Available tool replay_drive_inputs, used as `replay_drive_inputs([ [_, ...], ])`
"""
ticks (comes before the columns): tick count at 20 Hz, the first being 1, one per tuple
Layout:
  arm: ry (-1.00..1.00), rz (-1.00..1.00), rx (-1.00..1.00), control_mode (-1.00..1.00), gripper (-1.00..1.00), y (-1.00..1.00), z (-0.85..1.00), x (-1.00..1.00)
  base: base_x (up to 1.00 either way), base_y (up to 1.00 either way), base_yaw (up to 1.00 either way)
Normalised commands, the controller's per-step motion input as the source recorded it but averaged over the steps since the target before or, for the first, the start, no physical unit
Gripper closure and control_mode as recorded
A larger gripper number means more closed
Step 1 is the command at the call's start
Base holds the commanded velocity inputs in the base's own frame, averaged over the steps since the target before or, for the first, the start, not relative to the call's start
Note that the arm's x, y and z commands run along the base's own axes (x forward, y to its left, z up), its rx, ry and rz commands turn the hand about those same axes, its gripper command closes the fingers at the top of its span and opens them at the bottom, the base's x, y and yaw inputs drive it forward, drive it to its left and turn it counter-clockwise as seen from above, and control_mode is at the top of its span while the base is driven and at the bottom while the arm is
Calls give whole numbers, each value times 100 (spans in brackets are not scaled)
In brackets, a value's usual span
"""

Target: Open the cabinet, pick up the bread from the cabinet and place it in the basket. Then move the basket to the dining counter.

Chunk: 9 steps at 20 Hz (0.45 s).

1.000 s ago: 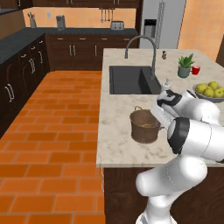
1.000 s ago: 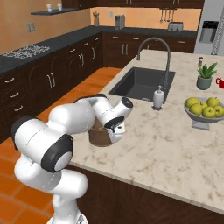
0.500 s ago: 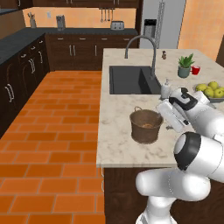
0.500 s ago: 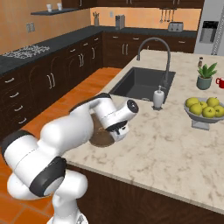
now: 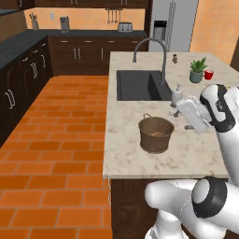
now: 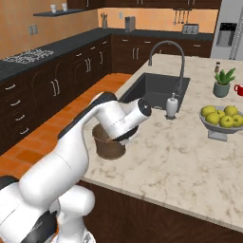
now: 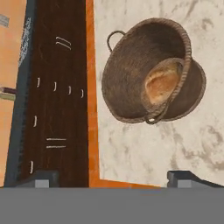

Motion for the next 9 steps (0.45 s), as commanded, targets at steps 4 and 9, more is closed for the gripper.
replay_drive_inputs([
  [4, -24, 22, 0, -100, -100, 15, 84, -78, 0, 0, 0],
  [9, -38, 17, -1, -100, -100, 30, 31, -99, 0, 0, 0],
])
